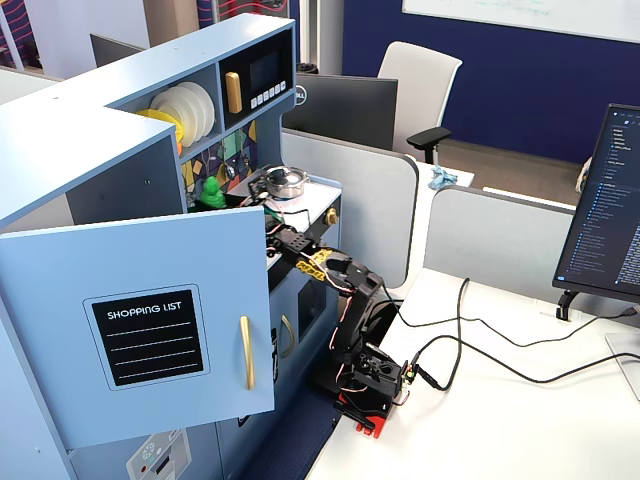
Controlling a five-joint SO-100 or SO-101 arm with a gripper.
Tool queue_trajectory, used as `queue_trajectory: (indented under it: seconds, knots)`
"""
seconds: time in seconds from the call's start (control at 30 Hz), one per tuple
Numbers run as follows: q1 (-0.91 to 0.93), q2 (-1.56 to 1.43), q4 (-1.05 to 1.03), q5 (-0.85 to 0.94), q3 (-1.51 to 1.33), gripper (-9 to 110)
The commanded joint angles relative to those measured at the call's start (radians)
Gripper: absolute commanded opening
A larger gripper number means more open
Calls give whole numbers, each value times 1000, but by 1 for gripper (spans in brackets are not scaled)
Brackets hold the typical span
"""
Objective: Pick up the green pineapple from the left cabinet and place it in the green recipient
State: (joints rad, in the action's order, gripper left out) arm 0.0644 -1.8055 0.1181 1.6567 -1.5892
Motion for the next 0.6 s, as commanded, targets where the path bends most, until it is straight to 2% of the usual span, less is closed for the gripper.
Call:
queue_trajectory:
  seconds: [0.0, 0.1, 0.2, 0.27, 0.57]
  knots:
    - [-15, 28, 26, 34, 117, 0]
    - [-14, 51, 28, 51, 124, 1]
    - [-2, 54, 32, -100, 135, 28]
    - [6, 54, -3, -109, 143, 36]
    - [12, 25, -25, -89, 138, 36]
